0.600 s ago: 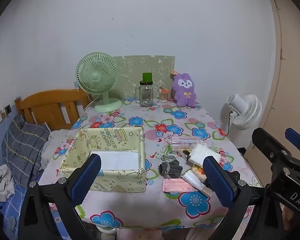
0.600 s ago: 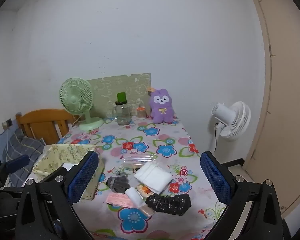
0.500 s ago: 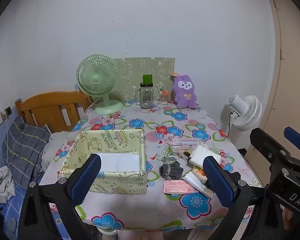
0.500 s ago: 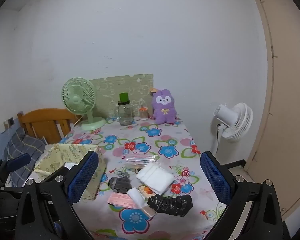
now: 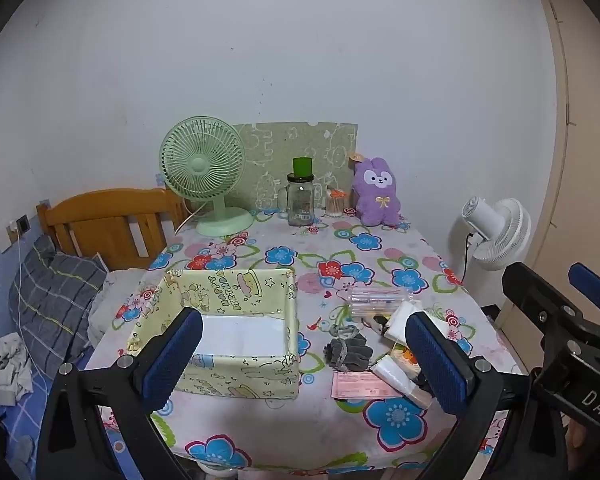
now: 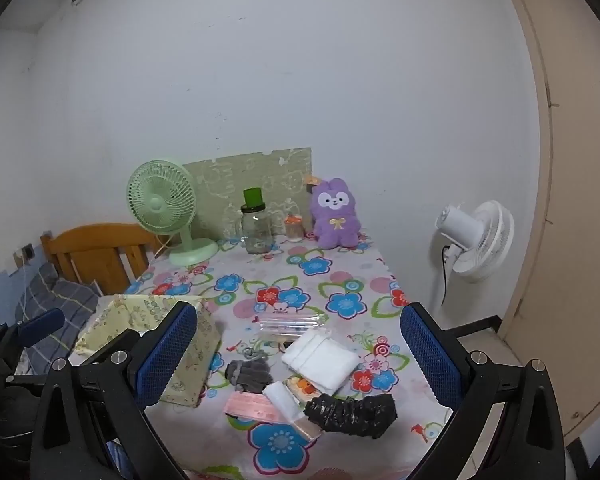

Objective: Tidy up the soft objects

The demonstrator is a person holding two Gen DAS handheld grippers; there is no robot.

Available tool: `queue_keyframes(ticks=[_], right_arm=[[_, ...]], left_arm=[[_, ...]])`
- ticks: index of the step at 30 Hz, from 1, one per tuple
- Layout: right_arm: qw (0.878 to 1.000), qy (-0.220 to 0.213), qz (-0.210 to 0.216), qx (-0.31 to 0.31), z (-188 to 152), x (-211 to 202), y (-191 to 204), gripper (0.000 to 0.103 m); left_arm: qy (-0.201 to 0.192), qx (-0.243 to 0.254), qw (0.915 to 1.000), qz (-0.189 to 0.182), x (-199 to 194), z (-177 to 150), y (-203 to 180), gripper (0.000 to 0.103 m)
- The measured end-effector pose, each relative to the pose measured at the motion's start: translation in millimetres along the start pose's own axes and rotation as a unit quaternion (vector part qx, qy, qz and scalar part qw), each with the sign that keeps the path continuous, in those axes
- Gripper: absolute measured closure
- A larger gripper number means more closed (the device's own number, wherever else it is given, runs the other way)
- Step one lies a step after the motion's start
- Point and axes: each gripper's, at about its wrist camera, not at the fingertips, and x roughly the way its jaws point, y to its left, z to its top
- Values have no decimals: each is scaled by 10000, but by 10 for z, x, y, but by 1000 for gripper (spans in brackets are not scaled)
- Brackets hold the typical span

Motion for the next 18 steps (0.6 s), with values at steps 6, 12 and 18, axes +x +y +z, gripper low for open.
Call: queue_keyframes(ticks=[6,12,18], right_arm=[[10000,33,-72,-37,22,35,-23,0],[10000,27,-69,-50,17,47,-35,0],[10000,46,-44,-35,0,58,-58,0]], left_arm=[[-44,55,10000,-31,5,-2,-21,4],[-62,75,9999,-92,4,-4,-26,4],[-24,79,9999,-112,14,-6,-46,4]])
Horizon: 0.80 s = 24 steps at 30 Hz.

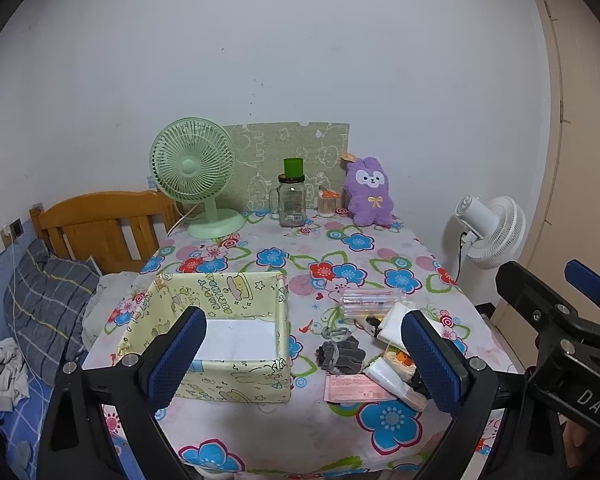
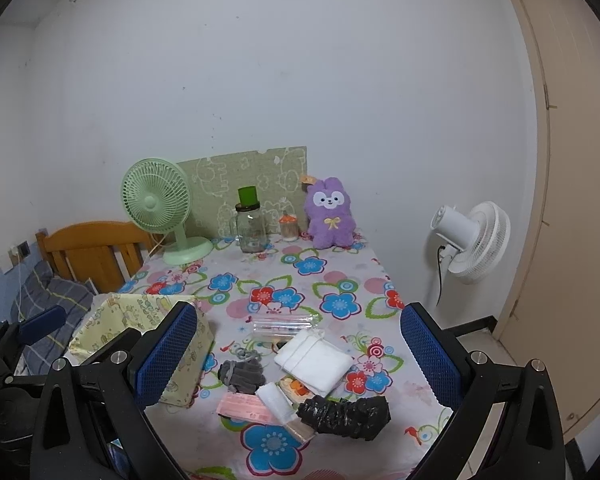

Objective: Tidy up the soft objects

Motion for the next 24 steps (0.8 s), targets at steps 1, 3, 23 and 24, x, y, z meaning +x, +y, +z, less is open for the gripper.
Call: queue_keyframes(ticks=[1,3,23,24], right_arm=[[10000,-3,-3,0,-2,0,-6,0],[10000,-7,-13,-4,-6,-6,-3,0],[10000,38,-50,5,-22,26,-11,0],[10000,40,-50,4,-23,25,-11,0]], left_arm=[[9,6,10000,-1,6,6,-1,4],[45,-6,10000,-25,18,12,-3,4],[80,44,10000,-14,100,29,-24,4],[81,44,10000,-11,101,32,-25,4]])
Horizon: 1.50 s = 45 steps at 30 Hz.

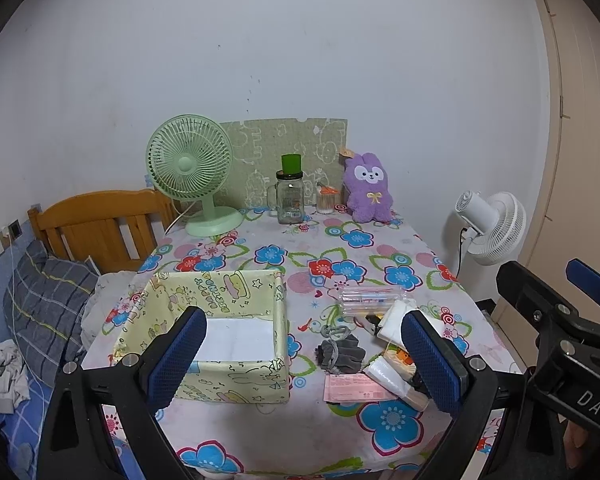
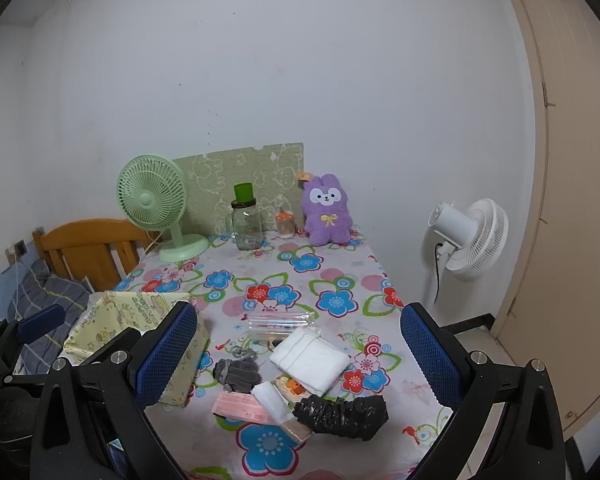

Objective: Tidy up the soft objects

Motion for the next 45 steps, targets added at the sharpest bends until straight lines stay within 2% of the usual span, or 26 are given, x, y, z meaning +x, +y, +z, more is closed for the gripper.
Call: queue_keyframes(ticks=[18,23,45], right_arm=[[10000,36,9,30,-6,16,2,0],[10000,50,-39,5,-35,41,0,0],[9995,305,-19,-13,-84,283,-78,0]], left_arm=[[64,-6,10000,4,44,-16,-22,4],[278,-73,9995,-134,114,-22,-7,4],[233,19,9996,-125,317,-130,-105,4]])
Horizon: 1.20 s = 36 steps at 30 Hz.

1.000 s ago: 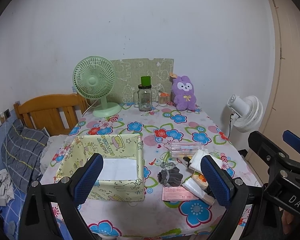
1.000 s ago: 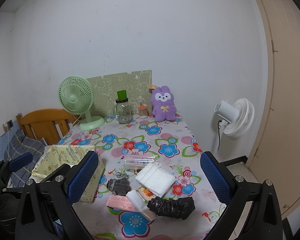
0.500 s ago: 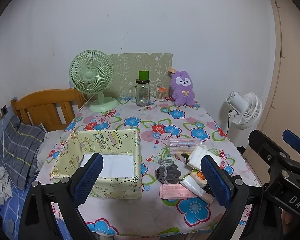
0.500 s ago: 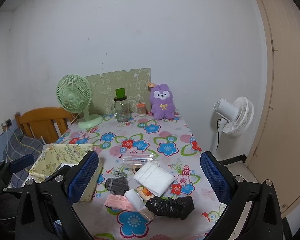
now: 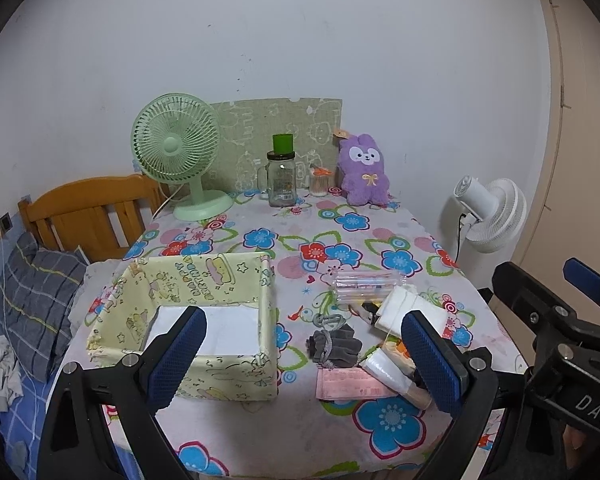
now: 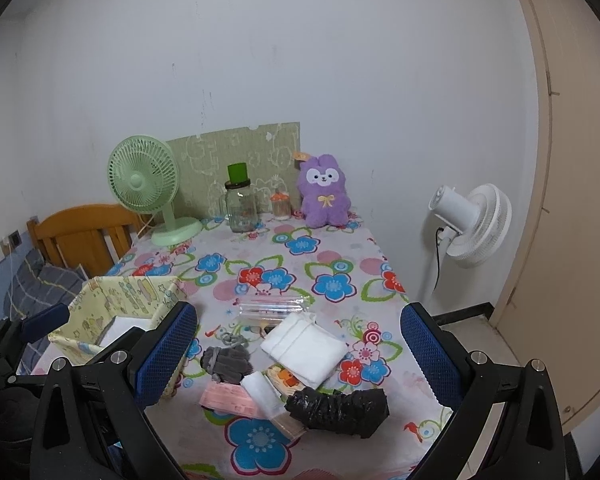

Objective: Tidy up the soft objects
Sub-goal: 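Grasp the black plastic bag with the right tool while the left tool grasps the white paper roll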

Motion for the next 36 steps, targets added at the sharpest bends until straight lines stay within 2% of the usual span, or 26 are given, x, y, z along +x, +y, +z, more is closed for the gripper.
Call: queue_keyframes(ticks=[12,27,36], right_arm=[[9998,185,-5,-109,-117,317,-113,0],[9980,618,-36,-134,-513,736,-243,3],[9954,939,-153,-54,-739,902,-367,4]], left_arm=[[269,50,9995,-169,364,-125,-142,4],[756,298,9962,-317,799,-447,-365,6],[895,681,9921,-565,906,-616,-601,6]])
